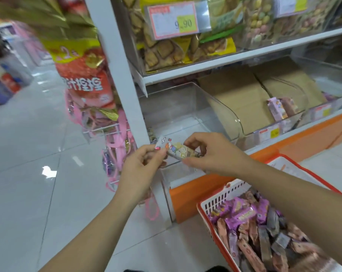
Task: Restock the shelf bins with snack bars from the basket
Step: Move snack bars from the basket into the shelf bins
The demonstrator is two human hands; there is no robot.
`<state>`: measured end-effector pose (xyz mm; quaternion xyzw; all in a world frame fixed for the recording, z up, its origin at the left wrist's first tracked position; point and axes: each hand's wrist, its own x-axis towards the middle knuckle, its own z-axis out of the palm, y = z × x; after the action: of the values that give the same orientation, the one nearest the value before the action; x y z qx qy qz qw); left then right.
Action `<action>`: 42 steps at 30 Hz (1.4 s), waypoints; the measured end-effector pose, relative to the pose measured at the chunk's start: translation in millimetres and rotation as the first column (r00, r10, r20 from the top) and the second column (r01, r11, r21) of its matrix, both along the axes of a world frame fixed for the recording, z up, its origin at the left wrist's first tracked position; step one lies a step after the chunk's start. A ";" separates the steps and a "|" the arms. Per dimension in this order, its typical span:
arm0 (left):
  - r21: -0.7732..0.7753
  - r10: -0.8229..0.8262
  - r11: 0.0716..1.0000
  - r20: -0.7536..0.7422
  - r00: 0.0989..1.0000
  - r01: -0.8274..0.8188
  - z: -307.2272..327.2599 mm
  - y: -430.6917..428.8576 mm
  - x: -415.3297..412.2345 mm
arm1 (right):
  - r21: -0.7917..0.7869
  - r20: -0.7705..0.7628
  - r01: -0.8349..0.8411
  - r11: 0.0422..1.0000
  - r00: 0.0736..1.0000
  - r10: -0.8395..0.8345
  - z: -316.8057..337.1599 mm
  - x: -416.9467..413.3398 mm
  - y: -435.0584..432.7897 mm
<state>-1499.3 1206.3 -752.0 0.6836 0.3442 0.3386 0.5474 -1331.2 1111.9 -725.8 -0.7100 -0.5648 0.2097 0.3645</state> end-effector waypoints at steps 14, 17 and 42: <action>0.302 0.405 0.889 -0.163 0.900 -0.345 -7.3 14.3 -6.2 | -0.357 0.126 0.057 0.932 0.992 -0.012 -26.2 19.3 112.5; 0.288 0.399 0.895 -0.179 0.899 -0.340 -6.5 15.1 -5.7 | -0.531 0.116 0.037 0.847 0.993 0.030 -43.0 15.0 132.4; 0.291 0.410 0.891 -0.183 0.894 -0.349 -10.9 17.6 -4.9 | -0.654 0.183 -0.091 0.751 0.944 0.274 -56.3 14.4 128.5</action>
<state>-1504.2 1223.9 -762.9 0.7018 0.4897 0.3952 0.3338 -1316.8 1240.4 -782.0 -0.7535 -0.5711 0.3256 0.0003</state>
